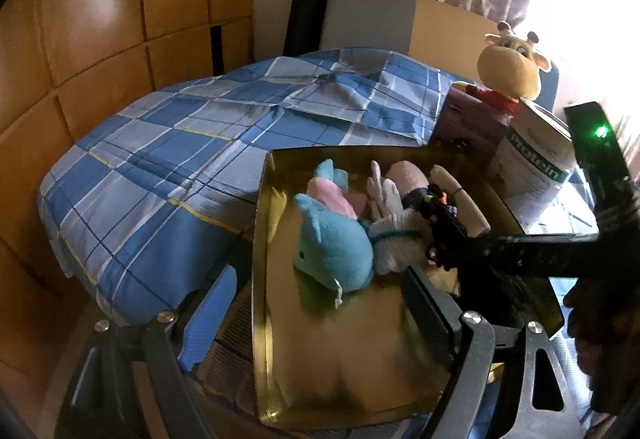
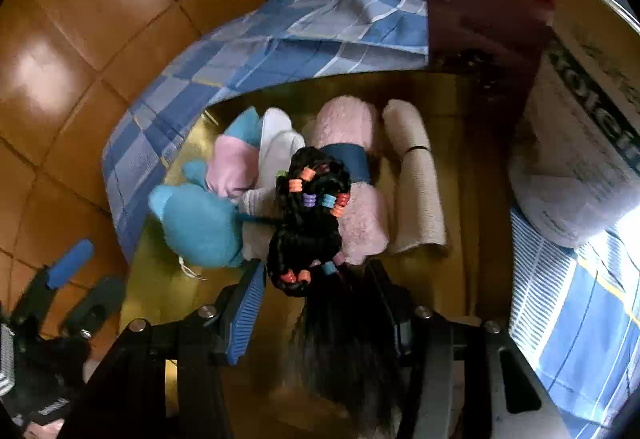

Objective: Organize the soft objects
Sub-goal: 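Lower the black hair into the tray and open the right gripper, then move both grippers back to the red sock and brown scrunchie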

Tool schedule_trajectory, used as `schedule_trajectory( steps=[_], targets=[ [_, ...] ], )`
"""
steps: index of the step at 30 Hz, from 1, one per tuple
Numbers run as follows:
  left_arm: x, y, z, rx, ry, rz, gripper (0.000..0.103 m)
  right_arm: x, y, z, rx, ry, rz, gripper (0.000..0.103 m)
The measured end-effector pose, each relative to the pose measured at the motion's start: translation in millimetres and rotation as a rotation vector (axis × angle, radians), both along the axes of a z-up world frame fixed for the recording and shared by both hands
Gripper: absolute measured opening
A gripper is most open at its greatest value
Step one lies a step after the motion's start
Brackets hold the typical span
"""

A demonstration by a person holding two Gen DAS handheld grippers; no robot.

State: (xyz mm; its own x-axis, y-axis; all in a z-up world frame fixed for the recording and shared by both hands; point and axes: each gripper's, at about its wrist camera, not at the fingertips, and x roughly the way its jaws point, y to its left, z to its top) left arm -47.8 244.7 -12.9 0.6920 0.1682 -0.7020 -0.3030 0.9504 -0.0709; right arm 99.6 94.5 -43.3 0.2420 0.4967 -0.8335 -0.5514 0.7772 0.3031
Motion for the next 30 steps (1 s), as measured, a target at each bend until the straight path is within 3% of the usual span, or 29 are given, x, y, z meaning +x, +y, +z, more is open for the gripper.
schedule_trajectory(
  steps=[11,30],
  targets=[
    [-2.8,-20.9,3.5,0.023,-0.003,-0.052,0.085,-14.8,-35.7,25.5,0.072,-0.068,-0.062,0.052],
    [2.7,-55.6,6.6,0.064,0.01,-0.142,0.085,-26.7,-112.5,48.4,0.105,-0.16,-0.169,0.052]
  ],
)
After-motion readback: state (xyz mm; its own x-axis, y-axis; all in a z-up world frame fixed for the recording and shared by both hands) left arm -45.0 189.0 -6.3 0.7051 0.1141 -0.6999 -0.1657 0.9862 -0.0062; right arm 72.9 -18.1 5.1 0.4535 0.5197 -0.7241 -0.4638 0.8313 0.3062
